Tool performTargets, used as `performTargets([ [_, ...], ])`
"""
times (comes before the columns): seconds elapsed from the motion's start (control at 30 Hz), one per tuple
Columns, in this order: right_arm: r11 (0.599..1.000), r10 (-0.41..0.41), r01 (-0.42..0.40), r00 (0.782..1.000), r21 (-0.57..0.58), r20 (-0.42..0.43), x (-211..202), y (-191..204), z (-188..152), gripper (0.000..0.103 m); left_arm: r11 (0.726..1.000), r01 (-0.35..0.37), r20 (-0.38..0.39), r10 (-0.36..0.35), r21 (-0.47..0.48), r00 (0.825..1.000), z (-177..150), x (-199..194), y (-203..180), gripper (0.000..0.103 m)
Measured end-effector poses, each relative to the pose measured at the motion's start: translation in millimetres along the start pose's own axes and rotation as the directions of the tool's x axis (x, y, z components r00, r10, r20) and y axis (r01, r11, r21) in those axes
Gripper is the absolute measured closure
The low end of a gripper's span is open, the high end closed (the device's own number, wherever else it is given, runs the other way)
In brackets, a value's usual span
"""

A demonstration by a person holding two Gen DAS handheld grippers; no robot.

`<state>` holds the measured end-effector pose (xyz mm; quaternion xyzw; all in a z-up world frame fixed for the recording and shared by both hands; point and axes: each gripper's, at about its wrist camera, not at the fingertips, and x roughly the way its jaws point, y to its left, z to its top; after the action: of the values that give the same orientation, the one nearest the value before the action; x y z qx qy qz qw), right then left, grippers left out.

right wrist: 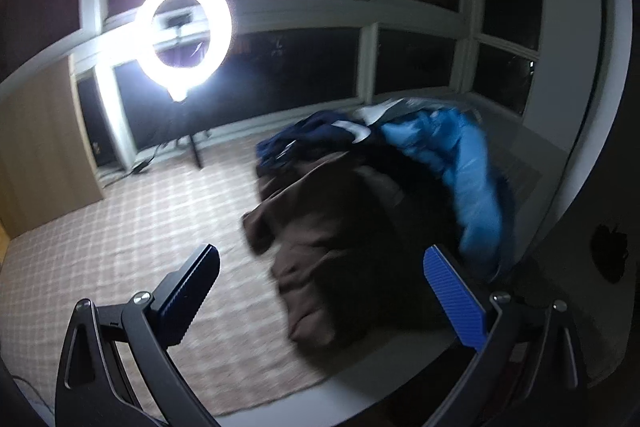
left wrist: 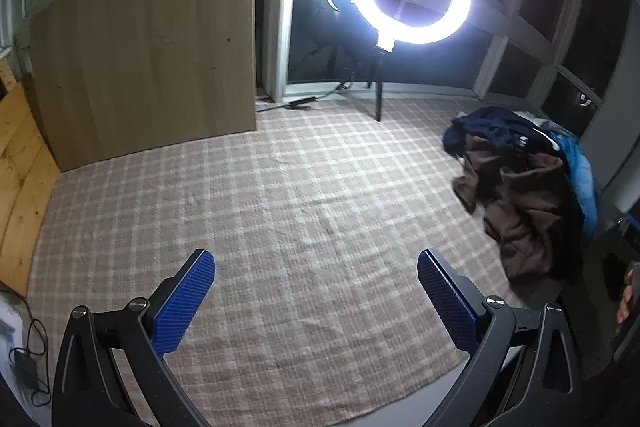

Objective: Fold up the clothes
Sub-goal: 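Grasp the brown fleece garment from the pile with the right gripper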

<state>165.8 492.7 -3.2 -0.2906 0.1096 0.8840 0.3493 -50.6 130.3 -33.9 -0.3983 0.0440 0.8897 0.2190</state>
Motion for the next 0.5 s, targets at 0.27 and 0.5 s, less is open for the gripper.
performTargets([
  [0.27,0.985,0.171,-0.171,0.978,0.013,-0.117,81.1,-48.2,24.6,0.044,0.995,-0.060,0.014,0.061,-0.086,0.998,17.5,11.5,-28.3,0.001],
  [0.5,0.945,0.254,-0.283,0.950,-0.163,-0.179,146.9,-19.8,35.8,0.044,0.993,-0.080,0.007,0.081,-0.088,0.997,23.0,24.0,-73.0,0.001],
])
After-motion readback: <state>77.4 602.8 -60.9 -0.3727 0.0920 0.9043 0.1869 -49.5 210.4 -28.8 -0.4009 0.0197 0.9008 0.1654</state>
